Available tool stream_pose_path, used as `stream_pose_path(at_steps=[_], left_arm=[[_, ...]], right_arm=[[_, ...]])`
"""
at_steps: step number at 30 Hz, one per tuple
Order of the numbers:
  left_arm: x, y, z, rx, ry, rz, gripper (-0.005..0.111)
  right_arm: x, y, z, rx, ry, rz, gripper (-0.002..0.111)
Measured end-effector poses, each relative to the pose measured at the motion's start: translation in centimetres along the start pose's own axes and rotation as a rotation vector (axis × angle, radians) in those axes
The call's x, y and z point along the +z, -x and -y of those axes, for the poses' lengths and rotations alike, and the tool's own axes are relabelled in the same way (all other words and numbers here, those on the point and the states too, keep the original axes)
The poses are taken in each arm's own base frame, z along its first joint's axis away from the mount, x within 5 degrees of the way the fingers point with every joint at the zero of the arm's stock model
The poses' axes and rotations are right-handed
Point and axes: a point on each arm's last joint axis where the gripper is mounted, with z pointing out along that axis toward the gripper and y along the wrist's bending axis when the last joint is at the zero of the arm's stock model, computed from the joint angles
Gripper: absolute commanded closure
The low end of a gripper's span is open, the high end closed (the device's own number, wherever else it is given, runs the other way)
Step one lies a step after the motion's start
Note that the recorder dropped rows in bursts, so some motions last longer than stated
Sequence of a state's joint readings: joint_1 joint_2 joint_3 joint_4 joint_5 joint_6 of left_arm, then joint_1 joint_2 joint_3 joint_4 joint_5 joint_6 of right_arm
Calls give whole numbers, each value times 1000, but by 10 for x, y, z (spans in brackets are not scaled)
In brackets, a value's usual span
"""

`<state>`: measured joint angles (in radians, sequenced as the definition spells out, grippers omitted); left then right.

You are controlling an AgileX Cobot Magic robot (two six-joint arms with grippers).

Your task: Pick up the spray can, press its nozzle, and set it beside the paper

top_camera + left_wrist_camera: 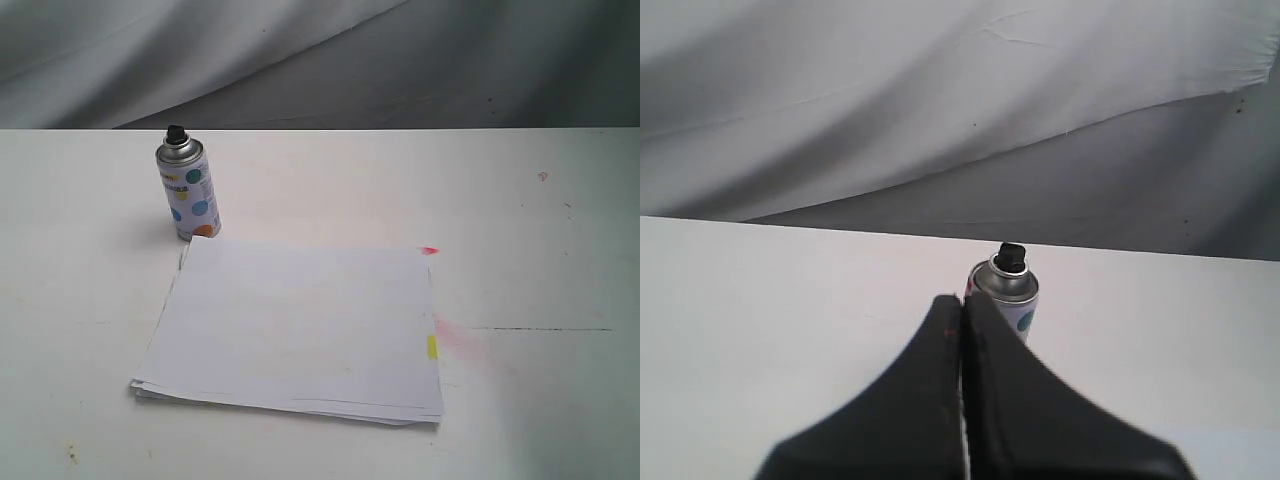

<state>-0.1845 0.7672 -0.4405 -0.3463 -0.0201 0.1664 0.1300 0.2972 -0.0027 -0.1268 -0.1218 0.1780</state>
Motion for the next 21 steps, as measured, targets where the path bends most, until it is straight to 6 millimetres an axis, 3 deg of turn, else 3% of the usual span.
stream_pose_path(at_steps=[21], left_arm=[[5, 5, -2, -13, 19, 59, 107]], right_arm=[[0, 0, 0, 0, 0, 0, 108]])
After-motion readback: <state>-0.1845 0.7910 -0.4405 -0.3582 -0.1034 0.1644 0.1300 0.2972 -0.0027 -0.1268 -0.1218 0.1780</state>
